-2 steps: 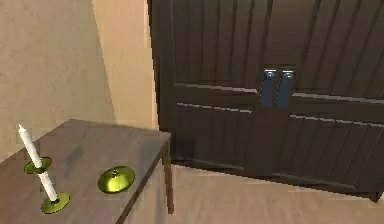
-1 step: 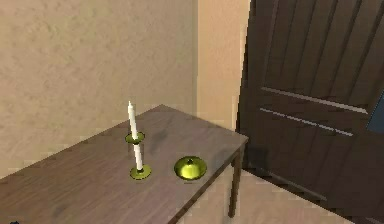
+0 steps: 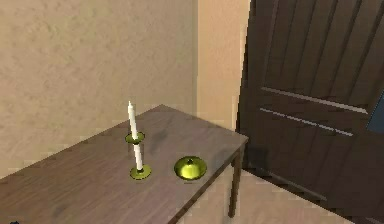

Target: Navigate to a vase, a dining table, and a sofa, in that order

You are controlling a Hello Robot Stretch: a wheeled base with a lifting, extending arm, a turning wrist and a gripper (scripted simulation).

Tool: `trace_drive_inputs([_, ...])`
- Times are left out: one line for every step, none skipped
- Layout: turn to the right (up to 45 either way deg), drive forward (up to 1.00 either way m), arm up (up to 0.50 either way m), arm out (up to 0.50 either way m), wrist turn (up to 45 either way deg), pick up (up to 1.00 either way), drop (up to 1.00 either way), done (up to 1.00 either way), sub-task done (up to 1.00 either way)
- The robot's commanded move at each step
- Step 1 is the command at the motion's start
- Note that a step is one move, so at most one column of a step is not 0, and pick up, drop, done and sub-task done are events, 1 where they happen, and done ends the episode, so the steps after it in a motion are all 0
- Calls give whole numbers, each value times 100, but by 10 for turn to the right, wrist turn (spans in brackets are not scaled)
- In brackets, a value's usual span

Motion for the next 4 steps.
trace_drive_inputs([-180,0,0,0,0,0,0,0,0])
trace_drive_inputs([0,0,0,0,0,0,0,0,100])
trace_drive_inputs([-450,0,0,0,0,0,0,0,0])
trace_drive_inputs([-450,0,0,0,0,0,0,0,0])
